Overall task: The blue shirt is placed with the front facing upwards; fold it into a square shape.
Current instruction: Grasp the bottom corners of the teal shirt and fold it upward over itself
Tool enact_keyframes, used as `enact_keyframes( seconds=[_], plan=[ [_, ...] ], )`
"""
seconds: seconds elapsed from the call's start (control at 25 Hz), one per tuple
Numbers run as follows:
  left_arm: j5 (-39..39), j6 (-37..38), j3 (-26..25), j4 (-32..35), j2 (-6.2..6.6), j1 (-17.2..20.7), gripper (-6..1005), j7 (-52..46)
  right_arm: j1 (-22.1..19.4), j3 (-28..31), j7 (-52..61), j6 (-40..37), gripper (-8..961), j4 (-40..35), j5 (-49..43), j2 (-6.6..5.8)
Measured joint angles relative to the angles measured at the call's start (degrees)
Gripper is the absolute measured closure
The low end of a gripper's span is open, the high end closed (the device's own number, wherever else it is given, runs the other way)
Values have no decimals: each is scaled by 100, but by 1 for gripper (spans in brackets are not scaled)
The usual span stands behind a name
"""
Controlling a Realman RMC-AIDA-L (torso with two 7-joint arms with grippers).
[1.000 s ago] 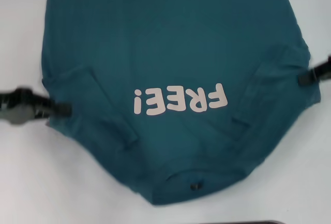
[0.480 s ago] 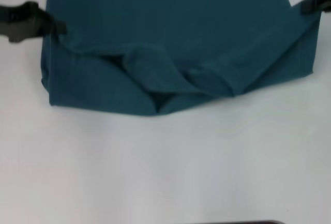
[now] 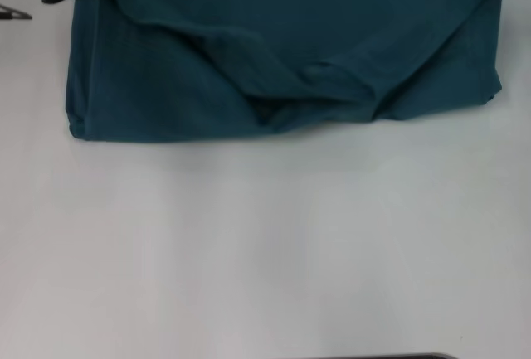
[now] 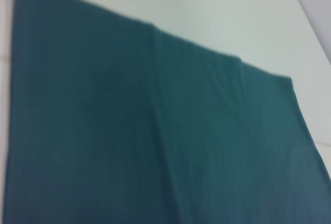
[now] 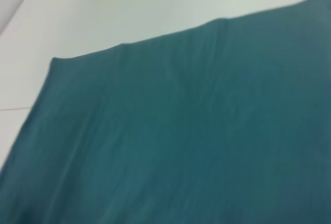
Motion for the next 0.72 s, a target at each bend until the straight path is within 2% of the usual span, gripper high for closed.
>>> enact_keyframes(
  seconds=[0.16, 0.4, 0.72],
  plan=[
    [-3, -434, 129, 0, -18, -70, 987, -77, 86, -455, 20, 540, 851, 12, -15, 62],
    [3, -698, 320, 0, -26, -127, 987, -79, 277, -1022, 53, 1158, 846, 42, -74, 164],
    [-8, -1154, 467, -2, -94, -207, 991, -50, 582, -1261, 63, 2031, 839, 244, -472, 319]
  ],
)
